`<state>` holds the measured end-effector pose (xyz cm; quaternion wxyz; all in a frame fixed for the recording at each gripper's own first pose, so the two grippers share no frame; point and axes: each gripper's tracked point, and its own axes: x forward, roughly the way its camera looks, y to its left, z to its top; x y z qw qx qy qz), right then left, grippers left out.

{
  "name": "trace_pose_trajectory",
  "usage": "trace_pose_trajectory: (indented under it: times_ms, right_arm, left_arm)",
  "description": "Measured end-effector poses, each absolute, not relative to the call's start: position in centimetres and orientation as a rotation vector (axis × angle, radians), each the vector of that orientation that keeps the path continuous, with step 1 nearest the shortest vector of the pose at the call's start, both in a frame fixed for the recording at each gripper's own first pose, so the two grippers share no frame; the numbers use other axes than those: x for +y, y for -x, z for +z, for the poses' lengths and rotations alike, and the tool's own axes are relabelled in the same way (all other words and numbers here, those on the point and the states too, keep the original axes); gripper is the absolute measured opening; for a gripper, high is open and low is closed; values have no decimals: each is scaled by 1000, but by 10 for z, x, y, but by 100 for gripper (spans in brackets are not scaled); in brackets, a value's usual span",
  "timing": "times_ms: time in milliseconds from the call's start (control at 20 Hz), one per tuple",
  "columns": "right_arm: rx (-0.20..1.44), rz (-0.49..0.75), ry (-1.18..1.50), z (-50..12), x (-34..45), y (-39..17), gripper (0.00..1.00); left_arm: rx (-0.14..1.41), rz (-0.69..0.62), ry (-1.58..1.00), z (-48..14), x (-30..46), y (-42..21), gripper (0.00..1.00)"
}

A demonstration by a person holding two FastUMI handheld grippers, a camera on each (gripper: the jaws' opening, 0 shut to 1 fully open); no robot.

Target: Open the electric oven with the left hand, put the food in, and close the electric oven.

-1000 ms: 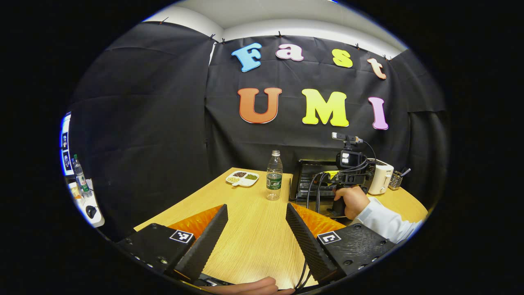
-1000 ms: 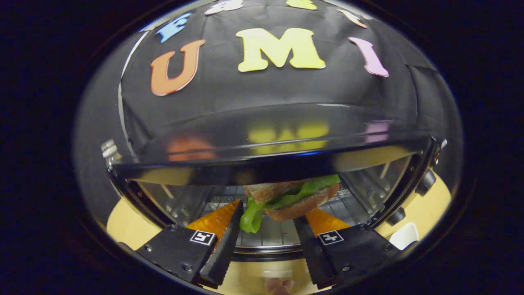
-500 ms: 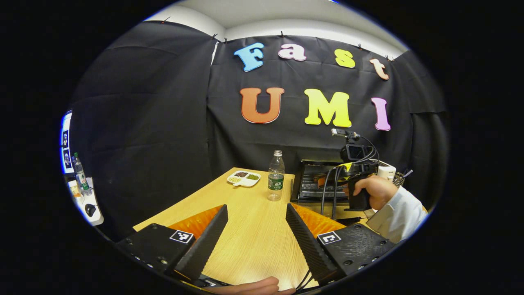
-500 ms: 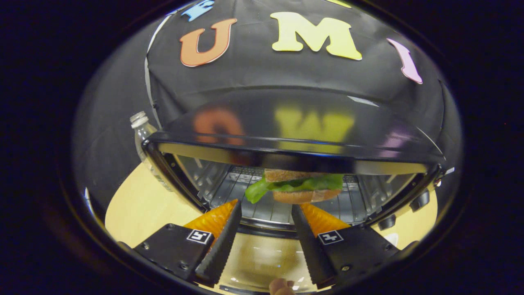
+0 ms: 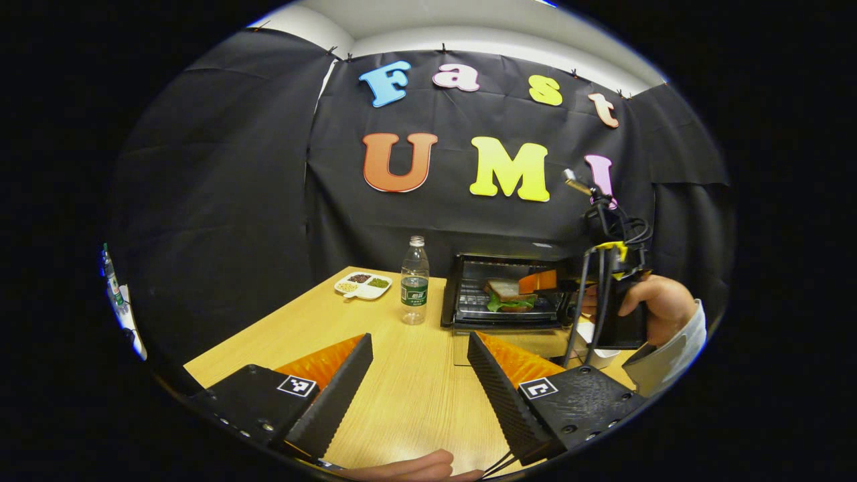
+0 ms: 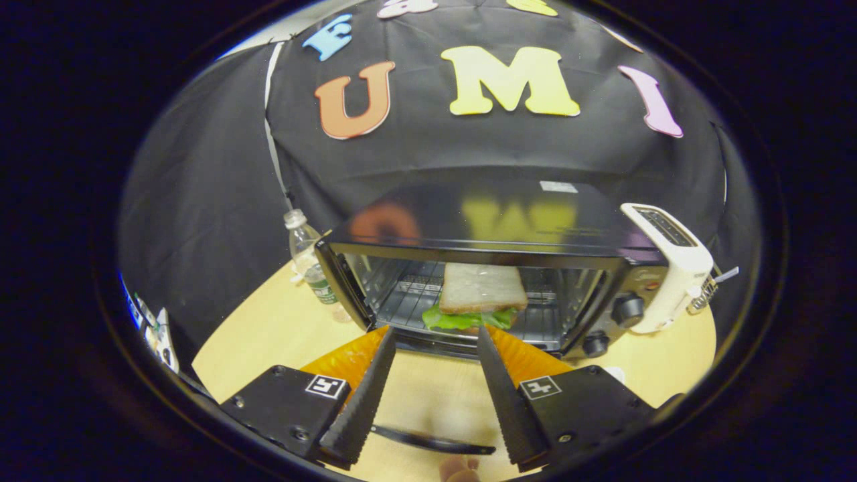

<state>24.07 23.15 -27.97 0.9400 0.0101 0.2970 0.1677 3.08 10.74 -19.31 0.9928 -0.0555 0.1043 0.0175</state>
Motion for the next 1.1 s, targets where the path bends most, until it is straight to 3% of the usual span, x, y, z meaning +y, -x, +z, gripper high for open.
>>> trace_pose_trajectory:
  times_ms: [400, 1100]
  right_arm:
    - [345, 353, -32, -181, 145, -175, 80]
    - [104, 153, 14, -92, 7, -115, 81]
  left_arm:
    - [291, -32, 89, -215, 49, -68, 94]
    - [563, -201, 93, -309, -77, -99, 95]
